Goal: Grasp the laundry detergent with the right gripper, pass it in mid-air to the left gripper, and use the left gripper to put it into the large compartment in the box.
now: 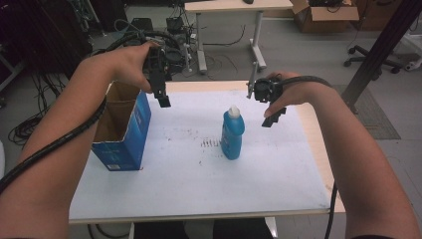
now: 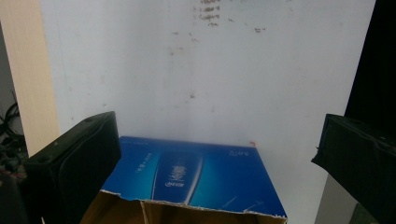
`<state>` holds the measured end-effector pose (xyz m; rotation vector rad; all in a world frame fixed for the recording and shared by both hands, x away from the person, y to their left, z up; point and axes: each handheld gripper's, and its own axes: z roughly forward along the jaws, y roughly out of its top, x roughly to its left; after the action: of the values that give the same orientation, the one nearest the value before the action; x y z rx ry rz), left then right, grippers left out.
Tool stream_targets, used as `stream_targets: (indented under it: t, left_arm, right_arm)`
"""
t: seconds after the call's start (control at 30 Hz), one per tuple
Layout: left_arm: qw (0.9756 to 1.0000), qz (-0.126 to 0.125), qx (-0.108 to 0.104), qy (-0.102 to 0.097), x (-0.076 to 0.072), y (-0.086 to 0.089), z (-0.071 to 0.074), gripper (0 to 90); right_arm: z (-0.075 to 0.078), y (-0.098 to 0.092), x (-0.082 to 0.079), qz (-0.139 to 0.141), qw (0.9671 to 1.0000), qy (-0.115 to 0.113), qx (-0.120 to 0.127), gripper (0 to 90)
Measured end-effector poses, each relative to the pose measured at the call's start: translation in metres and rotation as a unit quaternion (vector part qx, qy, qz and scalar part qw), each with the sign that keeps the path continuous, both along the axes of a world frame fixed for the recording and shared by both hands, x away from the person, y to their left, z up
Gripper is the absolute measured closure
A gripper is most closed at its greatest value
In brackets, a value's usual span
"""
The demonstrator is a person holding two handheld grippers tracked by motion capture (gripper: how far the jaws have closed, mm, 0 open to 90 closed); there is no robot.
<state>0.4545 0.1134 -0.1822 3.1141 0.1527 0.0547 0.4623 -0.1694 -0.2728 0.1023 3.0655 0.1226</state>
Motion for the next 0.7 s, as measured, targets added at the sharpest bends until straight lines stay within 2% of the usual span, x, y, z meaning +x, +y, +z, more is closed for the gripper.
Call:
stream_targets:
  t: [0.2, 0.37, 0.7]
  left_arm:
    - [0.9999, -0.004, -0.010, 0.006, 0.000, 0.000, 0.000, 0.2]
    - [1.0000, 0.001, -0.008, 0.005, 0.000, 0.003, -0.003, 0.2]
    - [0.9998, -0.011, -0.009, 0.013, -0.009, 0.003, -0.013, 0.2]
  right_arm:
    - [0.002, -0.002, 0.001, -0.003, 1.0000, -0.006, 0.000, 4.3]
    - [-0.002, -0.001, -0.001, -0.003, 1.0000, -0.002, -0.005, 4.4]
    - [-0.005, 0.001, -0.010, -0.005, 1.0000, 0.001, -0.007, 4.5]
